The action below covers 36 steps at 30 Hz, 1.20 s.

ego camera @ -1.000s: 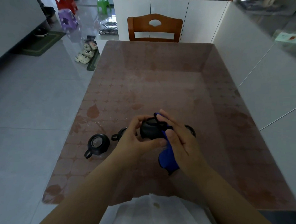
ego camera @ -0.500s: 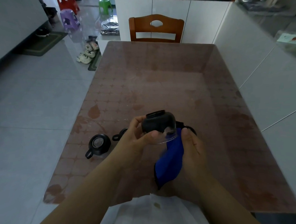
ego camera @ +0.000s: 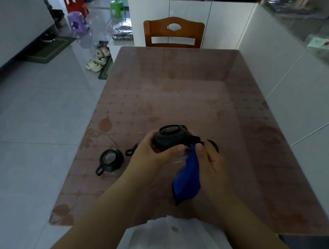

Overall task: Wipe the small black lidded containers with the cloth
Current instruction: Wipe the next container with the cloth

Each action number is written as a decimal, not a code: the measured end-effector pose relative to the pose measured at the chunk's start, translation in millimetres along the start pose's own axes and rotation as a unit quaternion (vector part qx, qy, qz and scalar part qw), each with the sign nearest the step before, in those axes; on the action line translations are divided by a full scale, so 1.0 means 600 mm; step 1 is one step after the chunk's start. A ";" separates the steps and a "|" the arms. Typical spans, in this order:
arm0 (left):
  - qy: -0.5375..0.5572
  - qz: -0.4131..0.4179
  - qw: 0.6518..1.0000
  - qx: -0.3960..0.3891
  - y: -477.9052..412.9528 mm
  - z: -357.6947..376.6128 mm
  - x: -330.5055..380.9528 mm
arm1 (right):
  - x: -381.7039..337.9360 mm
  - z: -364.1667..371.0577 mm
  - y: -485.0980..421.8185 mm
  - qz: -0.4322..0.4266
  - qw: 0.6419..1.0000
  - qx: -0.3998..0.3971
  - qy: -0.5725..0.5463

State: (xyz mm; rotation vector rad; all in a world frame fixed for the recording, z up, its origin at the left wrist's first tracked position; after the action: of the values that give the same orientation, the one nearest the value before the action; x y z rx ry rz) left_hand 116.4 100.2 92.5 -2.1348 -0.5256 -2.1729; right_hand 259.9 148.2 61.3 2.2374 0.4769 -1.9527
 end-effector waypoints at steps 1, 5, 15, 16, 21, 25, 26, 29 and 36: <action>-0.013 0.006 1.000 0.003 0.000 -0.002 0.000 | -0.007 -0.006 -0.005 -0.008 1.000 0.005 0.008; -0.148 0.055 0.987 -0.007 -0.001 0.000 -0.006 | -0.043 -0.019 -0.024 -0.058 0.998 0.006 -0.006; -0.232 0.112 0.966 -0.020 0.009 0.000 -0.014 | -0.052 -0.006 -0.022 -0.168 0.978 -0.089 0.088; -0.230 0.110 0.967 -0.023 0.009 -0.001 -0.017 | -0.049 -0.010 -0.021 -0.175 0.975 -0.088 0.102; -0.206 0.103 0.972 -0.037 0.013 0.002 -0.029 | -0.029 -0.031 -0.017 -0.233 0.945 -0.077 0.215; -0.199 0.090 0.975 -0.042 0.011 0.004 -0.031 | -0.023 -0.046 -0.016 -0.207 0.945 -0.061 0.244; -0.186 0.082 0.978 -0.043 0.009 0.003 -0.031 | -0.026 -0.051 -0.017 -0.174 0.957 -0.048 0.226; -0.110 0.039 0.993 -0.035 0.007 -0.002 -0.029 | -0.032 -0.073 -0.018 -0.059 0.995 0.026 0.080; 0.035 -0.025 0.998 -0.054 0.006 0.006 -0.028 | -0.048 -0.002 0.011 -0.127 0.991 -0.040 0.013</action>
State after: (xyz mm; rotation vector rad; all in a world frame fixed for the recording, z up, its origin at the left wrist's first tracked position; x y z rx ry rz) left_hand 121.5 94.7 76.8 -2.1102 -0.4737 -2.3440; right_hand 260.0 137.8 88.9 2.2489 0.8650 -1.9793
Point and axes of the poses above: each hand's wrist, its own y-axis away from the middle knuckle, its own z-axis out of the palm, x = y × z, the point moved 4 cm from there along -y, towards the middle knuckle
